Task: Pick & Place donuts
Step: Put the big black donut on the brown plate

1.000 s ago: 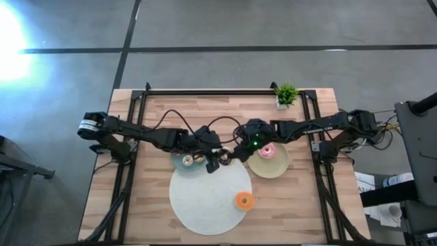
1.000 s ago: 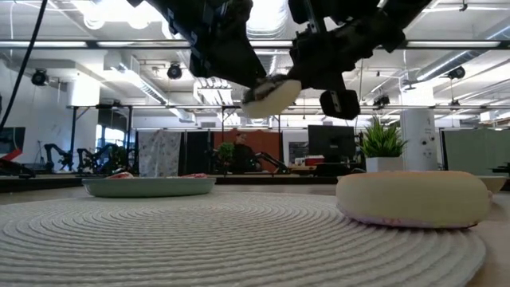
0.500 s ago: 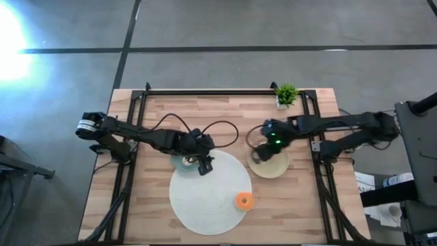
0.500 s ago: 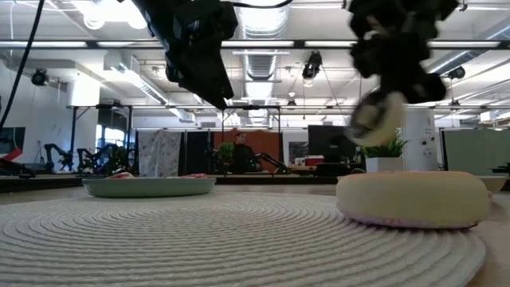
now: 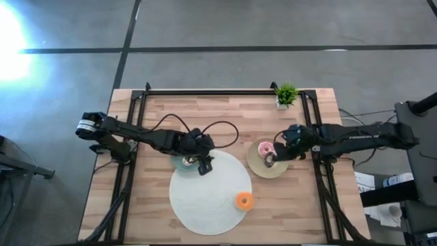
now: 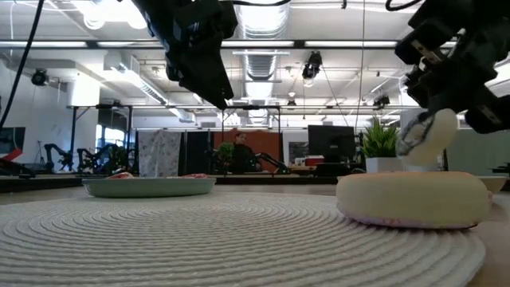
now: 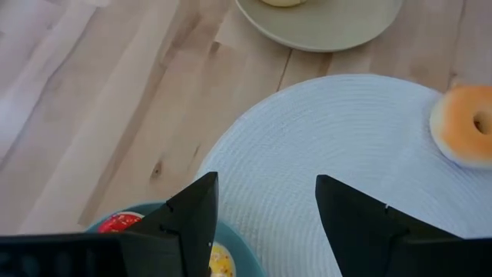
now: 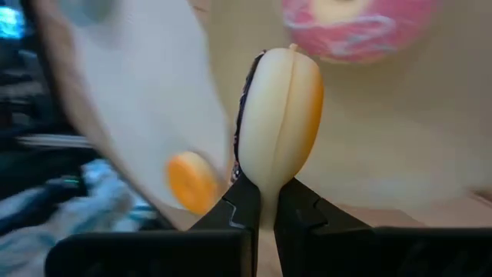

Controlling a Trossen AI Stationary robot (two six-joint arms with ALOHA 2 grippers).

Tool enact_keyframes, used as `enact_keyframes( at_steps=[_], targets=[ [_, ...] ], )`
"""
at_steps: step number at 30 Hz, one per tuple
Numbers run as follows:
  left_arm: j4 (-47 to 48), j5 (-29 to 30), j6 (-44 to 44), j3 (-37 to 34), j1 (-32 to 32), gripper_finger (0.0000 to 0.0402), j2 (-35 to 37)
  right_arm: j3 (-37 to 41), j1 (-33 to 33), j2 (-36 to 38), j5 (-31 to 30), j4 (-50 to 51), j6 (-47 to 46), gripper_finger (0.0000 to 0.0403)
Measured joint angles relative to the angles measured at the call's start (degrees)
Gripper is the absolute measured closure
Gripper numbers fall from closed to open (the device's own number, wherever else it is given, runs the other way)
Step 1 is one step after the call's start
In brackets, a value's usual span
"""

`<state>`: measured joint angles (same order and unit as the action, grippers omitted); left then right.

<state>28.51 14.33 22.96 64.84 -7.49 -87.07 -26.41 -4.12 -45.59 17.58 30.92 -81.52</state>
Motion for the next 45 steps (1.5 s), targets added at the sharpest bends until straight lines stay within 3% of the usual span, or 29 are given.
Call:
enact_keyframes(
  at_steps=[11, 23, 29, 38, 45],
  targets=[
    [0.09, 0.68, 0.68, -0.04, 0.04, 0.0209, -0.02, 3.14, 0.14, -2.64, 0.42, 0.69, 2.21, 0.0383],
    [0.39, 0.62, 0.79, -0.37, 0.04, 0.0209, -0.02, -0.36, 0.13, -4.87, -1.08, 14.03, 6.95, 0.0298],
    [0.37, 0.59, 0.72, -0.37, 0.04, 0.0209, -0.04, -6.01, 0.13, -5.03, -8.59, 26.19, 9.97, 0.0294],
    [0.2, 0.57, 0.68, -0.37, 0.04, 0.0209, -0.07, -6.25, 0.14, -9.65, -7.56, 26.65, 12.13, 0.0294],
    [0.59, 0.57, 0.94, -0.38, 0.02, 0.0209, -0.07, -9.48, 0.85, -12.38, -13.04, 25.78, 14.85, 0.0308]
  ],
)
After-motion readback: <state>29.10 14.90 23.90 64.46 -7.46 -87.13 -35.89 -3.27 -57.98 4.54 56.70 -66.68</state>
